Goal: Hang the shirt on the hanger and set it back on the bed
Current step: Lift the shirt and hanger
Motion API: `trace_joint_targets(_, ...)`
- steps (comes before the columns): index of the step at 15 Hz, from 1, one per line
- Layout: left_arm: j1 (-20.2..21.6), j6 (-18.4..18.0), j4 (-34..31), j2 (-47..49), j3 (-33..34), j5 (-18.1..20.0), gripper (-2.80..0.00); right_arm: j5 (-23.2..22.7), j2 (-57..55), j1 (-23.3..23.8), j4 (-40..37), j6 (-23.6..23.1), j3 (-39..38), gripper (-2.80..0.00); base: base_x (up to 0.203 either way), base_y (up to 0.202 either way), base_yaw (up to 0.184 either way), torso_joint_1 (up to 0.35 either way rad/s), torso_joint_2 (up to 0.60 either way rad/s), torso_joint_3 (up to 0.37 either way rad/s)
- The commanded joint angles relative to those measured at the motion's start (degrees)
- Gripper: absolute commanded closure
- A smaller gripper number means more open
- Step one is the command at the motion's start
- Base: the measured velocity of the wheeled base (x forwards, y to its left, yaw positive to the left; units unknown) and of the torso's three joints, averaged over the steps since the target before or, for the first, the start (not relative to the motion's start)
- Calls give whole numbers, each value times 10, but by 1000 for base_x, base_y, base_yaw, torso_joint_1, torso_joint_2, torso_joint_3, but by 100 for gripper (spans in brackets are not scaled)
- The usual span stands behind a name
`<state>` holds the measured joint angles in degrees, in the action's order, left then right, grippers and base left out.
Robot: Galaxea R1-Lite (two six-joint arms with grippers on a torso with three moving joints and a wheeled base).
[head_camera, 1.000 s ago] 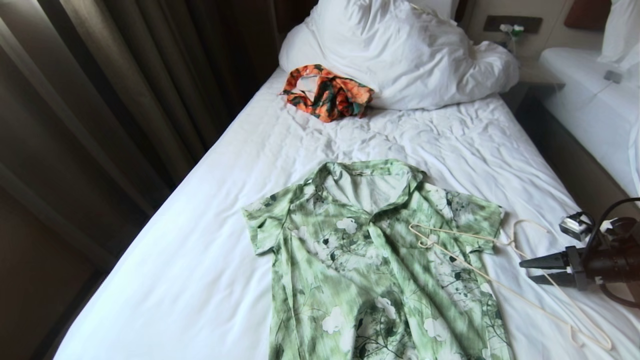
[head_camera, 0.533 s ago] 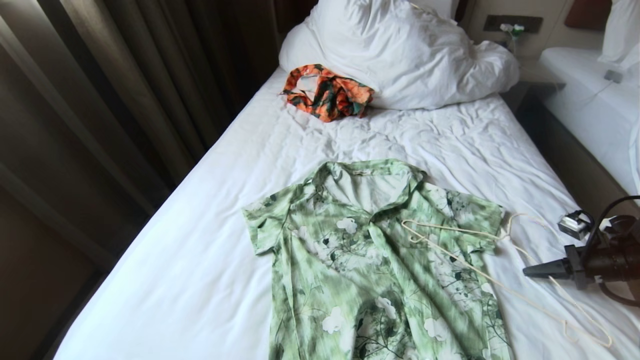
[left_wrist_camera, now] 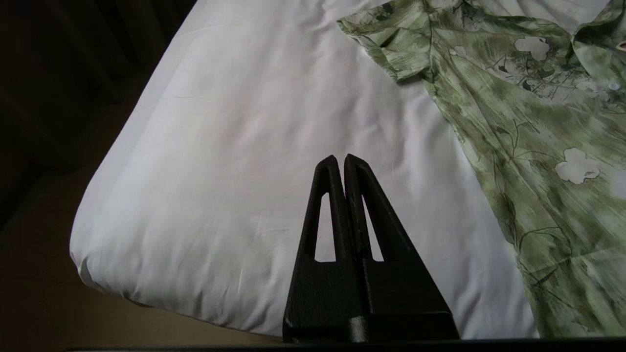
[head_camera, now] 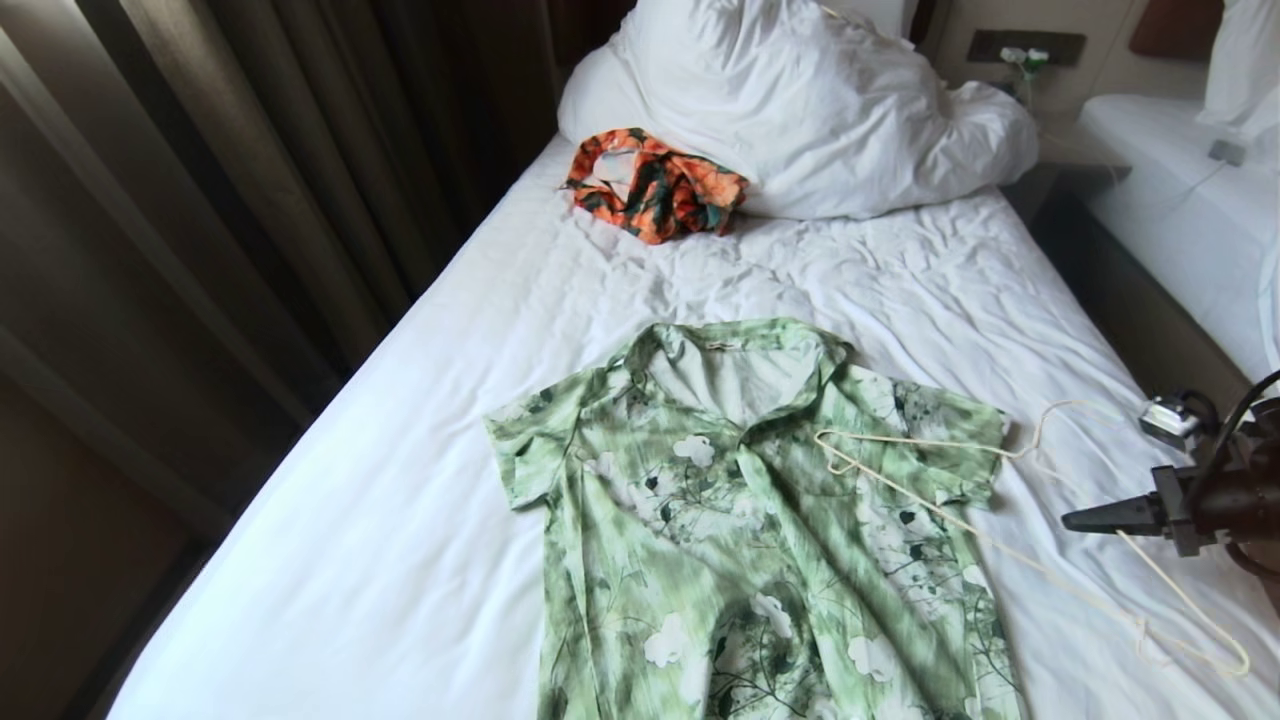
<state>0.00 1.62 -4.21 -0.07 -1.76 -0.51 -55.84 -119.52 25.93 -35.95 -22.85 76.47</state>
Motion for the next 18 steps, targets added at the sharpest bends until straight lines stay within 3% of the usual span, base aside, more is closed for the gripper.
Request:
trace_joint_targets(1, -1, 0, 0, 1, 0, 0, 0, 0, 58, 0, -2, -2, 1, 0, 0, 0, 0, 0, 0, 0)
trace_joint_targets(7, 0, 0, 0, 1, 0, 0, 0, 0, 180, -5, -2, -24, 14, 0, 0, 0, 0, 0, 0, 0)
trace_joint_targets(12, 0, 0, 0, 1, 0, 0, 0, -6, 215, -7, -16, -141, 11, 0, 0, 0, 0, 0, 0, 0)
trace_joint_targets(18, 0, 0, 0, 1, 0, 0, 0, -65, 221, -23, -12, -292, 32, 0, 0, 0, 0, 0, 0, 0)
